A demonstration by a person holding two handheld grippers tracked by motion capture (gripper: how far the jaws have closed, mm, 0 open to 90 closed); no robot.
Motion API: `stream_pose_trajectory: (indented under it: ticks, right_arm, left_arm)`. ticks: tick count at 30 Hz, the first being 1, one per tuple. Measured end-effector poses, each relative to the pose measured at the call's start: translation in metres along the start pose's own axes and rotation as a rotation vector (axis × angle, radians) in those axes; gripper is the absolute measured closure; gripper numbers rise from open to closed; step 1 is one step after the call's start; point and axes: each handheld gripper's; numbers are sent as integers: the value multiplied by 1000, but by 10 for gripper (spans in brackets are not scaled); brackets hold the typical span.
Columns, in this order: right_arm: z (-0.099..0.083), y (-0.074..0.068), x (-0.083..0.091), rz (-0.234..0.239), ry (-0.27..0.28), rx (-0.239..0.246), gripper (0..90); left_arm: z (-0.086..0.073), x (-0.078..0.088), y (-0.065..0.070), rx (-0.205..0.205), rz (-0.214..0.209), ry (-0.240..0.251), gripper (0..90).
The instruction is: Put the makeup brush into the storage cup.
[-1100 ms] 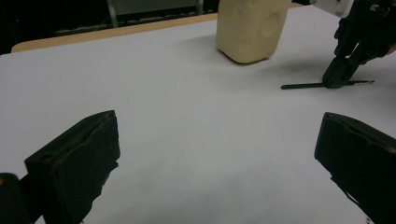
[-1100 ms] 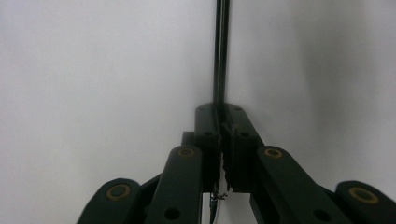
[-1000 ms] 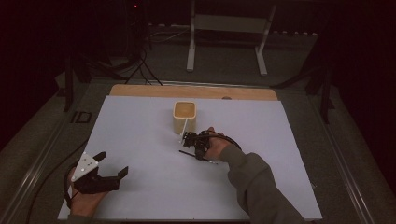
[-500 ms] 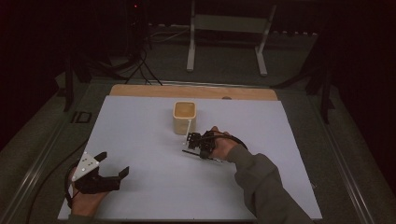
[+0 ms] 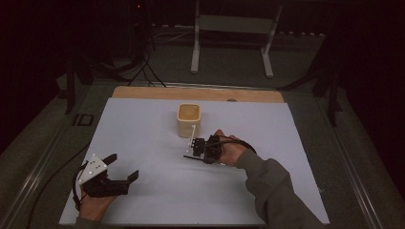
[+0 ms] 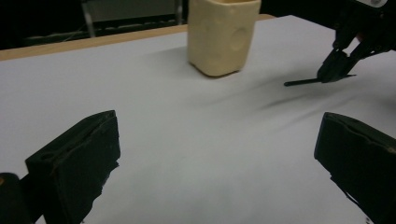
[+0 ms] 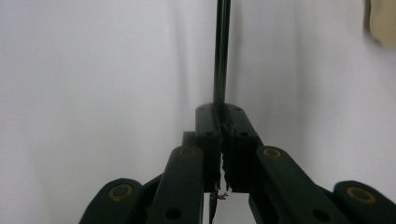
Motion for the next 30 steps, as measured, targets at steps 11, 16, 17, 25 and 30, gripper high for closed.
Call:
stream_pose_trajectory:
  ticks: [11,16,17,25,30]
  right_arm:
    - [5,-17,14,-19,43,88,855]
    - [5,-22,19,-27,57,119,855]
    - [5,-22,19,-27,57,119,855]
    - [4,-27,26,-37,77,167,855]
    - [4,-31,29,-41,96,208,855]
  left_arm:
    - [12,-17,17,-33,-72,13,25]
    - [18,-31,27,-59,-118,13,34]
    - [18,-31,27,-59,-118,13,35]
    - [27,-50,42,-80,-195,16,53]
    - [30,-59,49,-95,-235,13,64]
Point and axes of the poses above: each handheld gripper's, and its own axes: x roughly backward along the jaws, z roughly out of its top, y roughly to its right, and after that the axes turned 11 degrees about -x, right-handed
